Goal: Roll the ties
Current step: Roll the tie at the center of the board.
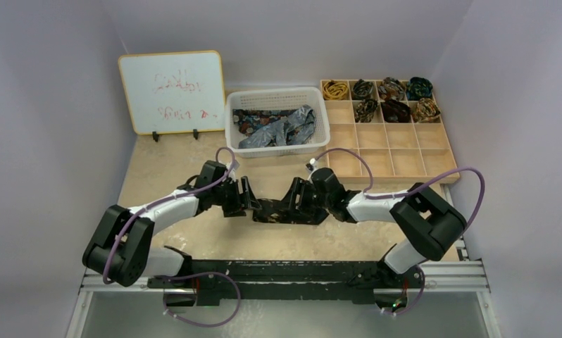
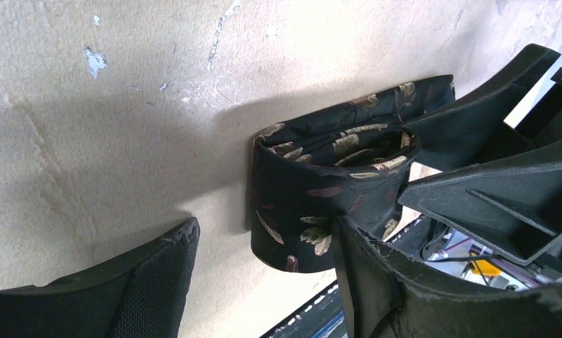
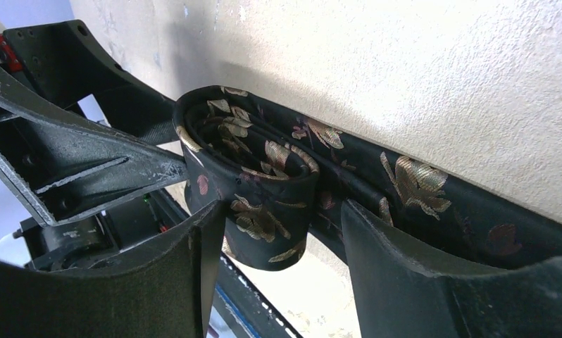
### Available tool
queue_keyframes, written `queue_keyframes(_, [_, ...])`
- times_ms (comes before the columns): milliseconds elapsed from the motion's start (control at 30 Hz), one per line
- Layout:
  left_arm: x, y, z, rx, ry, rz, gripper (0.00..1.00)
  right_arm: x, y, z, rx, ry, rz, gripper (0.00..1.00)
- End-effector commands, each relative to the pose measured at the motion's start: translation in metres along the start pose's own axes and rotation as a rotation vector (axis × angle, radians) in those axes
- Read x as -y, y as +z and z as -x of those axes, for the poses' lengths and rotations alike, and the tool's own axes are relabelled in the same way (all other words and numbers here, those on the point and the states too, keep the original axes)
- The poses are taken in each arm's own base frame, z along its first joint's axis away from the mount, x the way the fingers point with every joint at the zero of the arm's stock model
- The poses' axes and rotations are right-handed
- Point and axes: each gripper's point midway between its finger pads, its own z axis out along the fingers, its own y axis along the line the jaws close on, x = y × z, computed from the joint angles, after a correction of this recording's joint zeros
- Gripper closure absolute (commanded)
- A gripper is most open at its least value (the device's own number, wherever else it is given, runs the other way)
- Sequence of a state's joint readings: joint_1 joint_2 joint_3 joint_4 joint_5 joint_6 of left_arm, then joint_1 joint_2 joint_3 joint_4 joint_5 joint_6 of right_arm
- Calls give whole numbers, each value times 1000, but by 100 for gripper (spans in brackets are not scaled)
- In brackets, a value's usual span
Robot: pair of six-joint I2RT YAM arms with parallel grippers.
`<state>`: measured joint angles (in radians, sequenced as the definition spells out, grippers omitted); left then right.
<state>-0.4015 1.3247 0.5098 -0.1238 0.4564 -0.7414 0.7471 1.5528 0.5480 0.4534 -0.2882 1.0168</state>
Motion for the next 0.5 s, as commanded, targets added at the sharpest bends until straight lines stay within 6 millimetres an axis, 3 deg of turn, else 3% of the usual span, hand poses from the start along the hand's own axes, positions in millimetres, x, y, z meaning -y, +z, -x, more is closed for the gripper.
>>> queue_keyframes(0, [-23,1,3,15,52,126,34,8,3,1,2,-25,-56,36])
queue_keyframes(200, [-33,1,-2,-1,73,192,35,-1,-2,11,36,-54,-70,36])
queue_keyframes(467, [-2,-8,15,59,85,115,32,-39,-24,31,125,-152,-5,37])
